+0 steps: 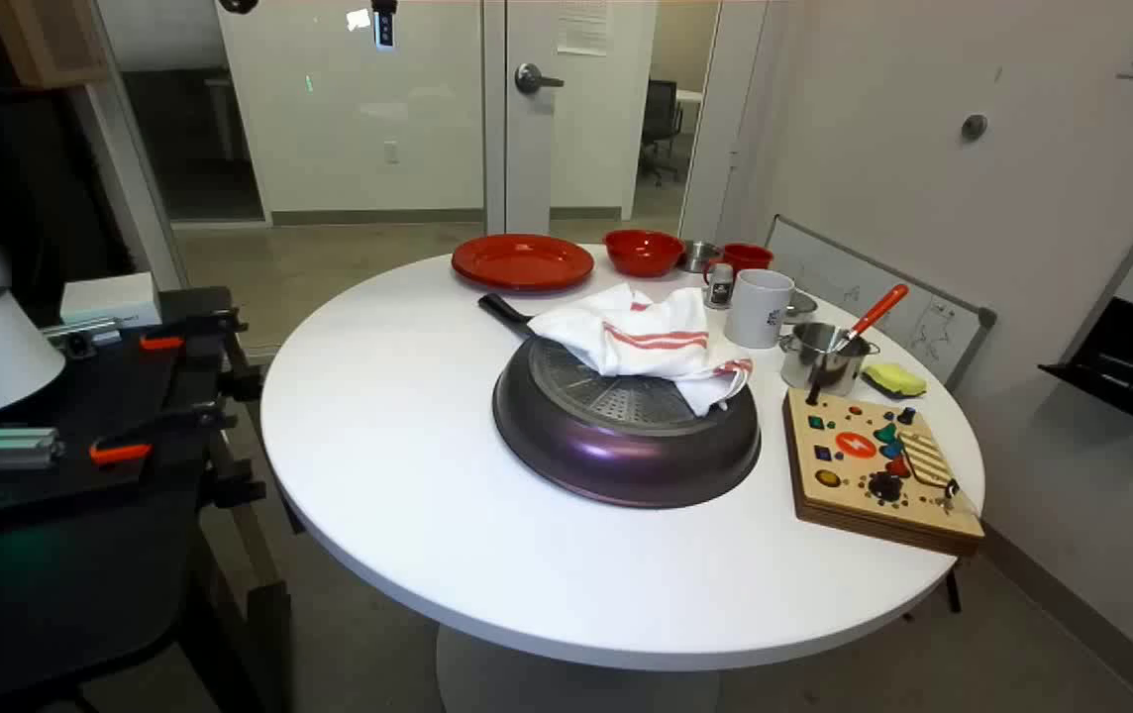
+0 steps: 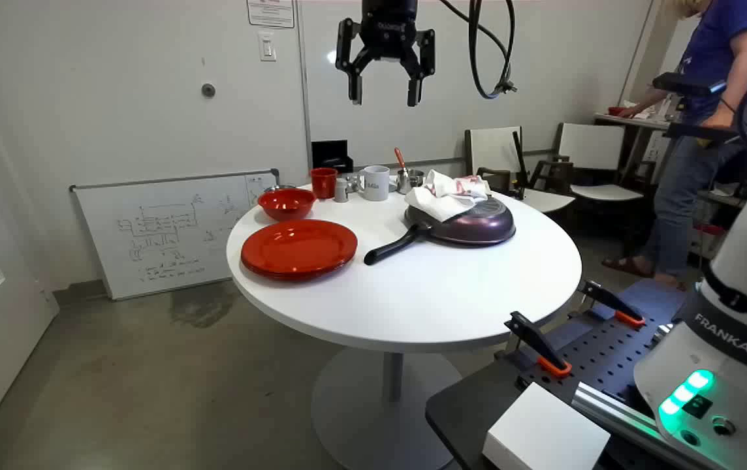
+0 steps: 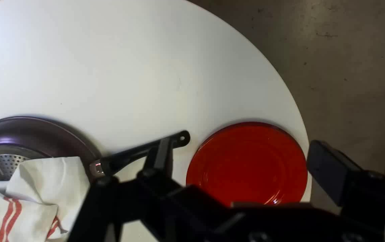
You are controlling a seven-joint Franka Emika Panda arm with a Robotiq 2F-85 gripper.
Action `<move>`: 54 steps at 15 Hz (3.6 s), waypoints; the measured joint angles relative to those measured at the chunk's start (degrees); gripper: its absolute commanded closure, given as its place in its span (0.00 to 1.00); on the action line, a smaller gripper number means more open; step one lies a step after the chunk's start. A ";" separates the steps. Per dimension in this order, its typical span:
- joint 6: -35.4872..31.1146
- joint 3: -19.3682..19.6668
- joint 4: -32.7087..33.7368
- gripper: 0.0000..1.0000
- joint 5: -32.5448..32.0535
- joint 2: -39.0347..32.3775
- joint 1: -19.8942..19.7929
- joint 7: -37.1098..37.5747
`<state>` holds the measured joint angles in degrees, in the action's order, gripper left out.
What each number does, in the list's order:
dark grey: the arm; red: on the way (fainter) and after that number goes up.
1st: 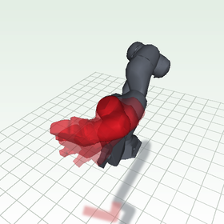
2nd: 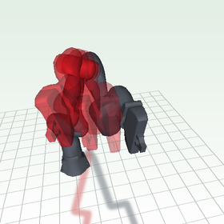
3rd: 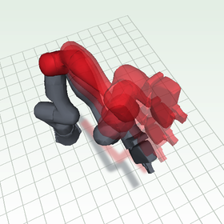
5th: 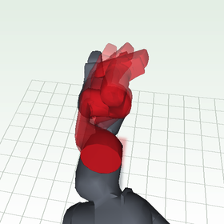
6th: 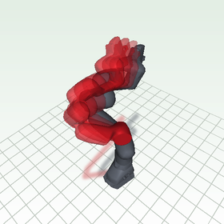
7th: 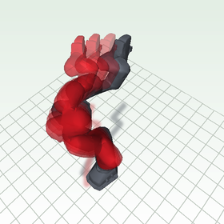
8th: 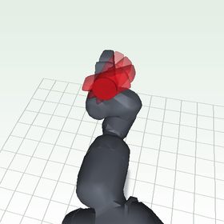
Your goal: Take the cloth partly off the pan
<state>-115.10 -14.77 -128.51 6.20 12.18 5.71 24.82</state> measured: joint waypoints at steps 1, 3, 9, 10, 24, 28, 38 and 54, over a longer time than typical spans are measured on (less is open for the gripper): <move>0.00 0.00 0.00 0.00 0.00 0.00 0.00 0.00; 0.00 0.00 0.00 0.00 0.00 0.00 0.00 0.00; 0.00 0.00 0.00 0.00 0.00 0.00 0.00 0.00; 0.01 0.05 -0.01 0.00 -0.04 0.00 0.03 0.00; -24.51 11.71 -2.44 0.00 -21.99 -16.65 -9.07 23.72; -26.49 18.31 2.77 0.00 -18.13 -23.74 -10.27 26.56; -25.22 20.35 6.87 0.00 -3.13 -29.11 -9.19 17.12; -26.88 28.36 12.17 0.00 -14.91 -38.62 -5.52 29.25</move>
<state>-141.98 13.59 -116.34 -8.71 -26.44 0.19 54.07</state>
